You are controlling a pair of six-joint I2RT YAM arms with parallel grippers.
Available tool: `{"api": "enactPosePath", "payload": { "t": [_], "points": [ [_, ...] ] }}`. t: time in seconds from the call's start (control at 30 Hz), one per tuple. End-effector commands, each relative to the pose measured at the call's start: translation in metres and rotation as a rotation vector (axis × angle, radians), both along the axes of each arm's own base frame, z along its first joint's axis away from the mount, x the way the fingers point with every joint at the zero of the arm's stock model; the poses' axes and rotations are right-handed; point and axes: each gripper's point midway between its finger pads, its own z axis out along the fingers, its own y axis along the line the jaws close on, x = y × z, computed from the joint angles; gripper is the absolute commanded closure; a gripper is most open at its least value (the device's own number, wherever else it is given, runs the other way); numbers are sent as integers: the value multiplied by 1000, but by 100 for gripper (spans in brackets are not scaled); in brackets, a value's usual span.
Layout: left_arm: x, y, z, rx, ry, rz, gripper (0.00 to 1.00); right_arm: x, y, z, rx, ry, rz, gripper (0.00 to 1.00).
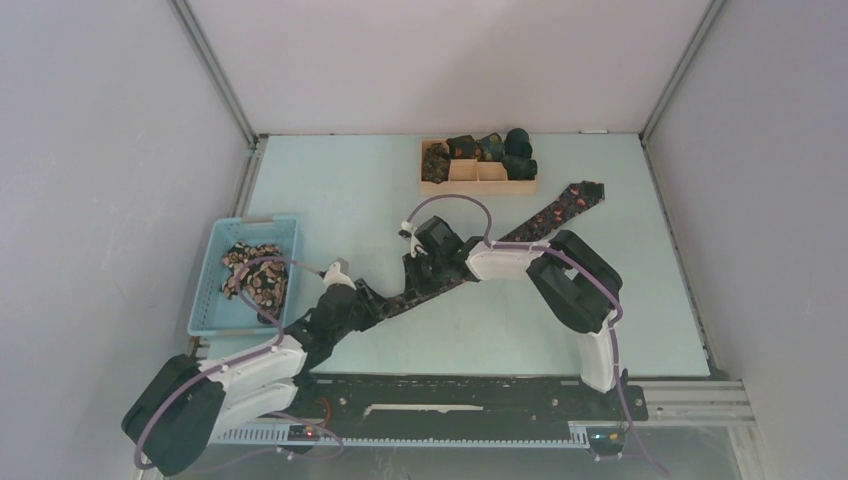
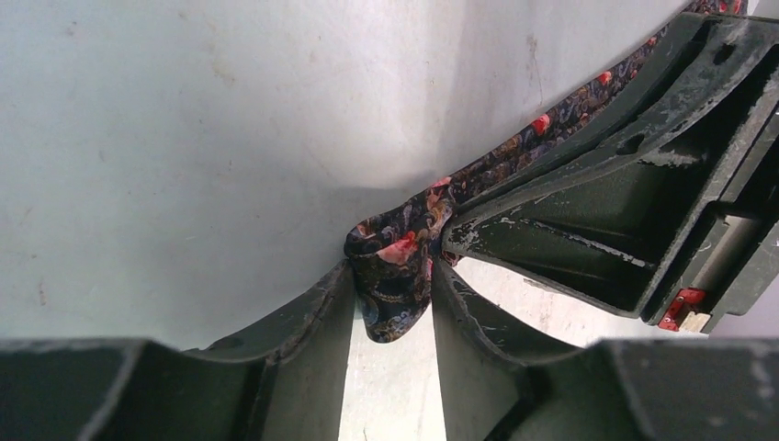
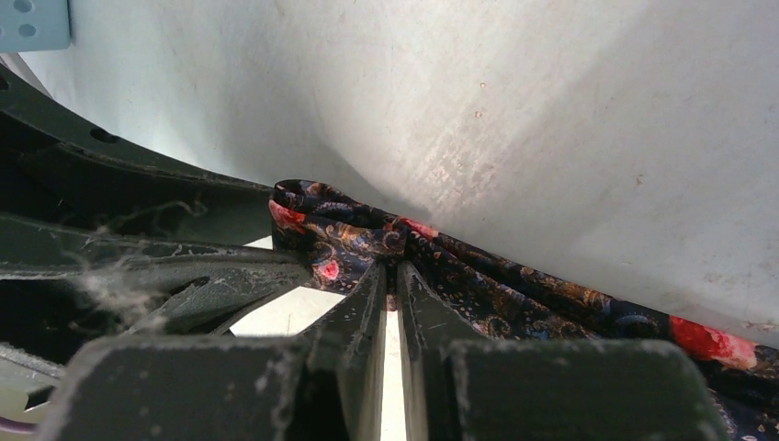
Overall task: Roll the ties
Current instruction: Roll the tie at the center of the board.
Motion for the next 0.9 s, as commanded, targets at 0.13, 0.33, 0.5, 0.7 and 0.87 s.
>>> {"api": "enactPosePath", "payload": {
  "t": [0.13, 0.33, 0.5, 0.7, 0.87],
  "points": [
    [1, -2, -6, 15, 34, -11, 87, -4, -10, -17, -80, 8, -7, 89],
    [2, -1, 0, 40, 45, -14, 100, 3, -6, 4, -30, -17, -17, 87],
    [3, 2, 9, 53, 45, 1, 100, 12, -4, 42, 9, -66, -16, 78],
    [7, 2, 18, 70, 64, 8, 100, 13, 2, 77, 31, -135, 3, 75],
    [9, 3, 26, 84, 75, 17, 100, 11, 7, 81, 40, -147, 4, 78]
  ]
}}
